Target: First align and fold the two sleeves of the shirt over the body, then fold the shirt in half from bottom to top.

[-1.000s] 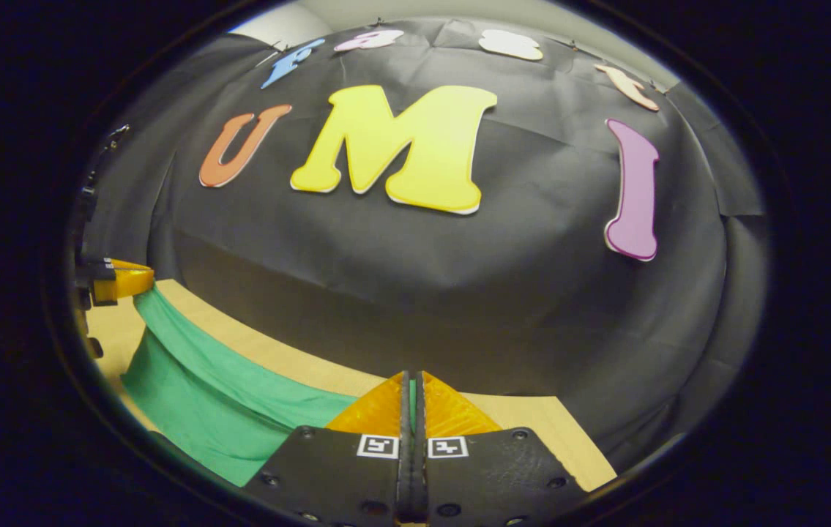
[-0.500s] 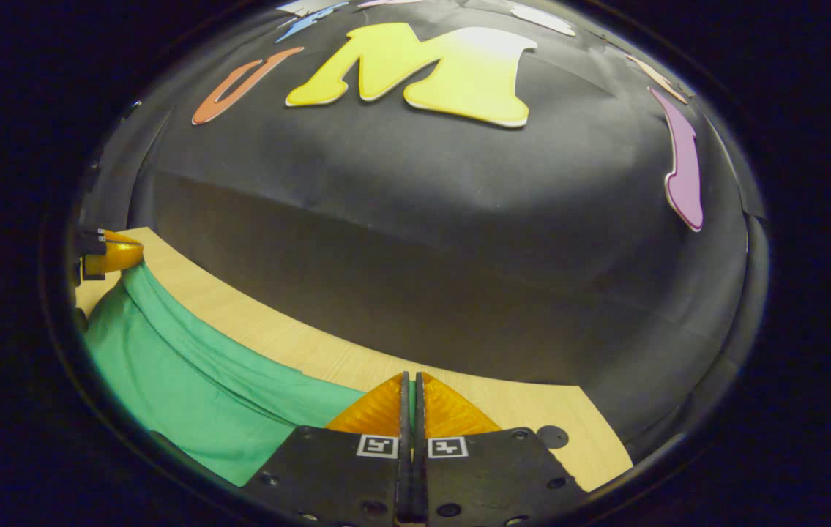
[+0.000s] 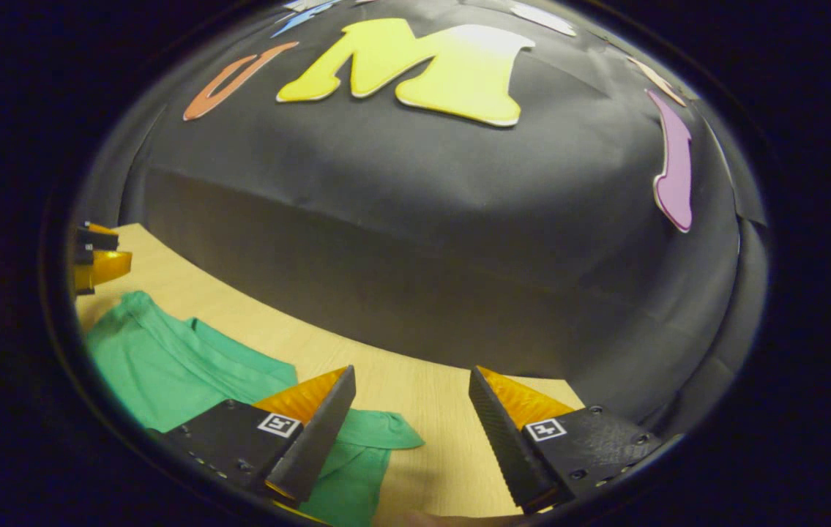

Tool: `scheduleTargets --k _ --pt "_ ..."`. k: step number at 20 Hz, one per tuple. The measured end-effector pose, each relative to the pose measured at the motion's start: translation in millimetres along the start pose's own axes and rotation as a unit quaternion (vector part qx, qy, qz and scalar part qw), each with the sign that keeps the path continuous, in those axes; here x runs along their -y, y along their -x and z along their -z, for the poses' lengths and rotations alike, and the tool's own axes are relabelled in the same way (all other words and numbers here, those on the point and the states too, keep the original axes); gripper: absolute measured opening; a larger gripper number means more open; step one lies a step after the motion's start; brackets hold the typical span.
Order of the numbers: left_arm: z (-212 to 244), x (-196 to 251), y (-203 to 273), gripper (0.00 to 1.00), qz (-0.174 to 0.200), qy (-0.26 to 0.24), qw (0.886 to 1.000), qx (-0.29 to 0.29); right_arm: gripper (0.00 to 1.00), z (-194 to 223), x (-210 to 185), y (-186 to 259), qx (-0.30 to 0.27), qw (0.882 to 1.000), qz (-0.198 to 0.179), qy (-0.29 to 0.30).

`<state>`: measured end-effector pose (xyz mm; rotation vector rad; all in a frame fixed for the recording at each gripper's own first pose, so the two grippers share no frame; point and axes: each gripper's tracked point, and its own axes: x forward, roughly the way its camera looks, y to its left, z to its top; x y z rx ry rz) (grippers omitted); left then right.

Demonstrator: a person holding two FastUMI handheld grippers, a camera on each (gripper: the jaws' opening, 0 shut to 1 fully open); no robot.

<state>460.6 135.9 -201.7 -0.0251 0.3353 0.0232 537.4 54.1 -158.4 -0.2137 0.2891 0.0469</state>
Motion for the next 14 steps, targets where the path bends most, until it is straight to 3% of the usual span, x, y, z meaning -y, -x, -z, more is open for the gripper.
scheduleTargets --k 6,12,14 --pt "-41 -7 95 0.99 -0.017 -0.007 0.999 0.032 0.98 -60 40 90 0.035 0.998 0.026 -0.050" --pt "-123 2 221 0.98 -0.020 -0.026 0.995 0.094 0.95 -110 69 218 0.073 0.995 0.020 -0.072" --pt "-141 10 266 0.98 -0.026 -0.038 0.993 0.109 0.98 -120 78 262 0.086 0.993 0.018 -0.077"
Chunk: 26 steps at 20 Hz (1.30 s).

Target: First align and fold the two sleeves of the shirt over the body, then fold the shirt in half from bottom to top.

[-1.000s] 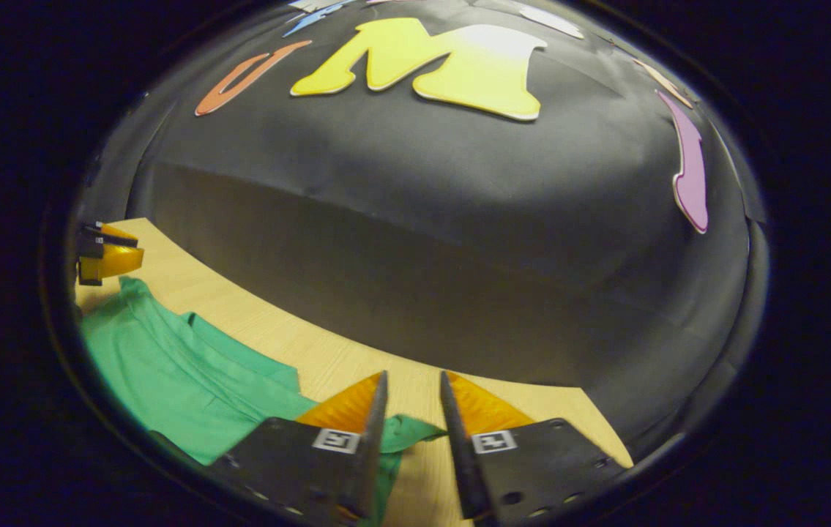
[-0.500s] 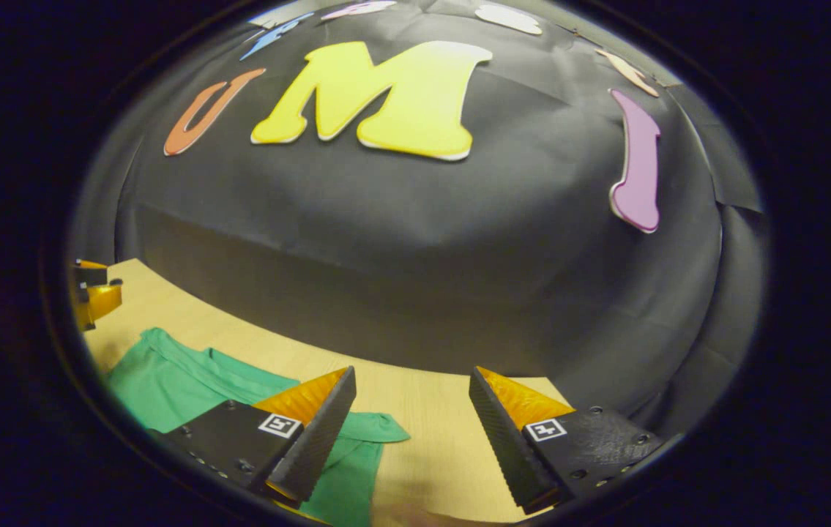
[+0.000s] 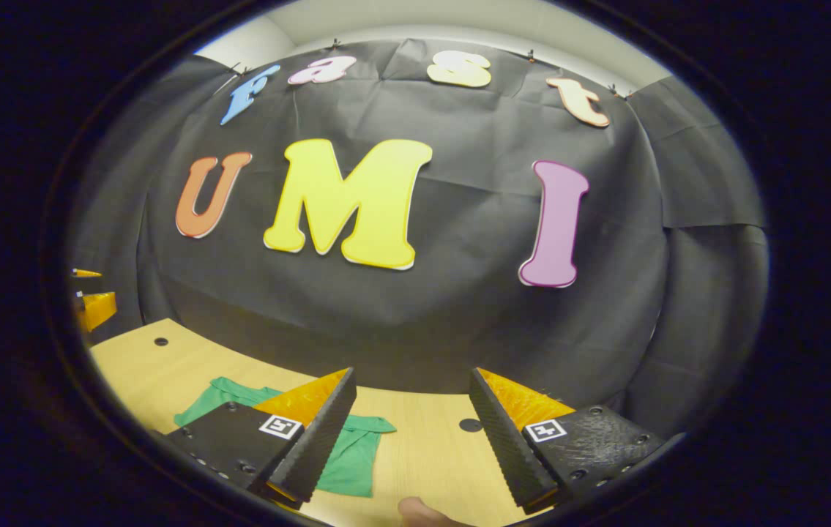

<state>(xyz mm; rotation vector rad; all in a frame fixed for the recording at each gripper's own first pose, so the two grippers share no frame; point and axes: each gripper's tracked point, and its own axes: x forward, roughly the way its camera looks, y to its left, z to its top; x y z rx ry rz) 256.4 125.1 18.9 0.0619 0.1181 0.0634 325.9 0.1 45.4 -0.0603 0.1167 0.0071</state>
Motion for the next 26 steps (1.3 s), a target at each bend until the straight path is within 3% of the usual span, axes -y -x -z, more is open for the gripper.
scheduleTargets --k 4,8,9,10,14,16,17,20,21,26 --pt "-34 12 86 0.99 -0.007 0.017 0.999 0.035 0.95 -18 3 86 0.006 0.999 -0.033 -0.020" --pt "-33 29 161 0.99 -0.009 0.009 0.998 0.054 0.95 -15 16 163 0.024 0.997 -0.043 -0.054" --pt "-30 34 176 0.94 -0.007 0.005 0.998 0.056 0.95 -9 18 181 0.027 0.997 -0.044 -0.057" --pt "-23 40 190 0.99 -0.003 0.007 0.999 0.053 0.95 -2 20 197 0.029 0.997 -0.045 -0.062" --pt "12 63 235 0.99 0.023 0.031 0.999 0.027 0.95 44 23 256 0.008 0.995 -0.060 -0.076" --pt "21 59 255 0.94 0.010 0.013 0.999 0.034 0.95 68 32 275 0.003 0.996 -0.054 -0.075" --pt "30 59 262 0.99 0.009 0.010 0.999 0.032 0.95 82 36 283 -0.001 0.996 -0.051 -0.069" --pt "51 60 282 0.99 0.002 0.014 1.000 0.026 0.93 112 48 305 -0.001 0.998 -0.031 -0.047" --pt "59 62 287 0.99 0.007 0.016 1.000 0.021 0.97 118 45 312 -0.002 0.998 -0.038 -0.052" --pt "77 72 290 0.99 0.027 0.034 0.999 -0.001 0.95 116 38 320 0.013 0.998 -0.044 -0.044"
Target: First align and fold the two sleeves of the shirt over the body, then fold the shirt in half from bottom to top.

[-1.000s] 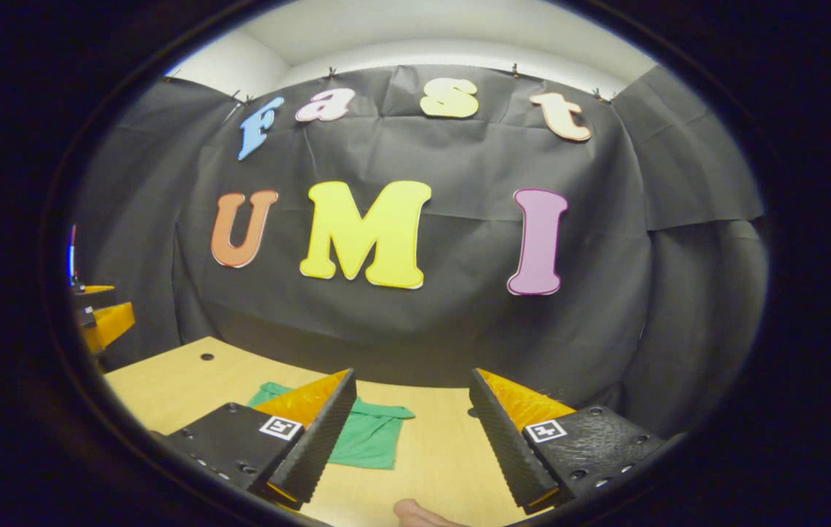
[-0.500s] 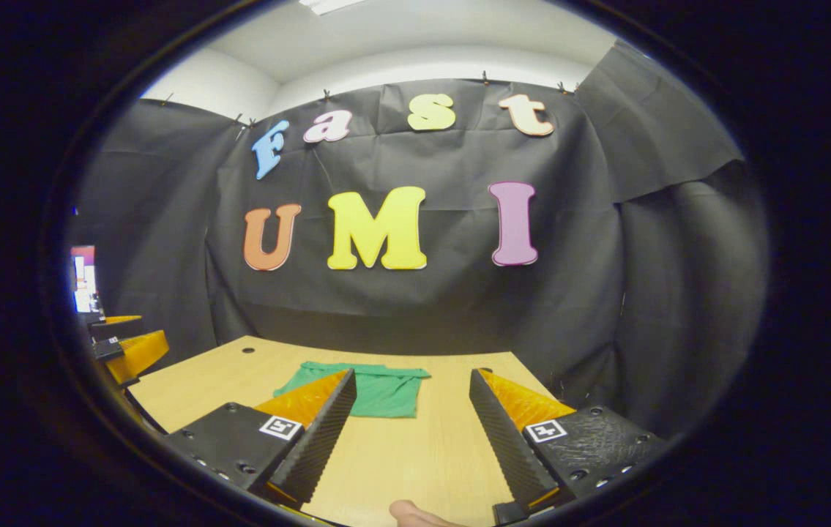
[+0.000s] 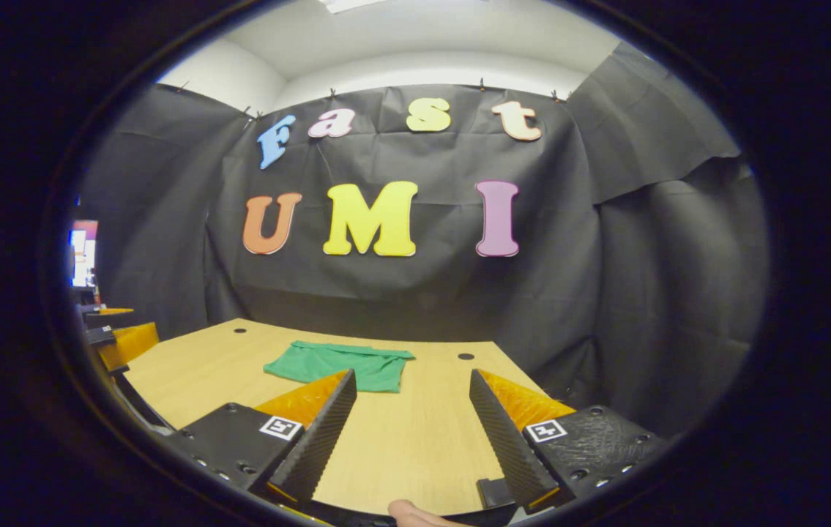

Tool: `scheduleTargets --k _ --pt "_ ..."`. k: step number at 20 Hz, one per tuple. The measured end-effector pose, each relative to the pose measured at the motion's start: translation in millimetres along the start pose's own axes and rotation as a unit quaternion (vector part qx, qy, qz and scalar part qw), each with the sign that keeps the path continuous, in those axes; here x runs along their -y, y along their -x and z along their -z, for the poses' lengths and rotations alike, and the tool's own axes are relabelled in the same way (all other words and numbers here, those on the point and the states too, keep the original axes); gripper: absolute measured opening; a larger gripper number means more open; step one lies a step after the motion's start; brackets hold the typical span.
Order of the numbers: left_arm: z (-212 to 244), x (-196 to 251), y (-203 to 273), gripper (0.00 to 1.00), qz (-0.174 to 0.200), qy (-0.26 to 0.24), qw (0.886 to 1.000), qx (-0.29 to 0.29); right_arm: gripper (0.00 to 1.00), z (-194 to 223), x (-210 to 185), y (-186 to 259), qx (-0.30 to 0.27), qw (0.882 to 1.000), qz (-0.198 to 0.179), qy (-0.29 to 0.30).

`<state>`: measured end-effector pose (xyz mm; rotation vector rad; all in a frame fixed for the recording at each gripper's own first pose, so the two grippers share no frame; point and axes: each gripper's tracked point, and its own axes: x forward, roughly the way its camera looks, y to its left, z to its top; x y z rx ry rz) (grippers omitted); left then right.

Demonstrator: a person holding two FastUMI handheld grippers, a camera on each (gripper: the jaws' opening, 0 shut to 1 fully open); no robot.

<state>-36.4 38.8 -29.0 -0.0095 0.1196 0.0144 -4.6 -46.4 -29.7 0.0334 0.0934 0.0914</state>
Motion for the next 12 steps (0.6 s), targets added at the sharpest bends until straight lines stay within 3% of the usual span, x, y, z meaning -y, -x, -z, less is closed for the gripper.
scheduleTargets --k 2,3,7,12 --pt "-1 -2 1 0.95 -0.003 -0.014 1.000 0.014 0.95 1 -1 -3 -0.003 1.000 -0.002 -0.010" --pt "-2 -1 0 0.99 -0.004 -0.018 1.000 0.014 0.98 0 3 -3 -0.001 1.000 0.002 -0.015" --pt "8 -4 -8 0.99 -0.002 0.000 1.000 0.000 0.95 -1 17 -5 0.010 0.999 0.030 0.004" --pt "9 -14 -9 0.99 -0.016 0.003 1.000 0.000 0.95 2 20 -6 0.004 0.999 0.028 -0.016"
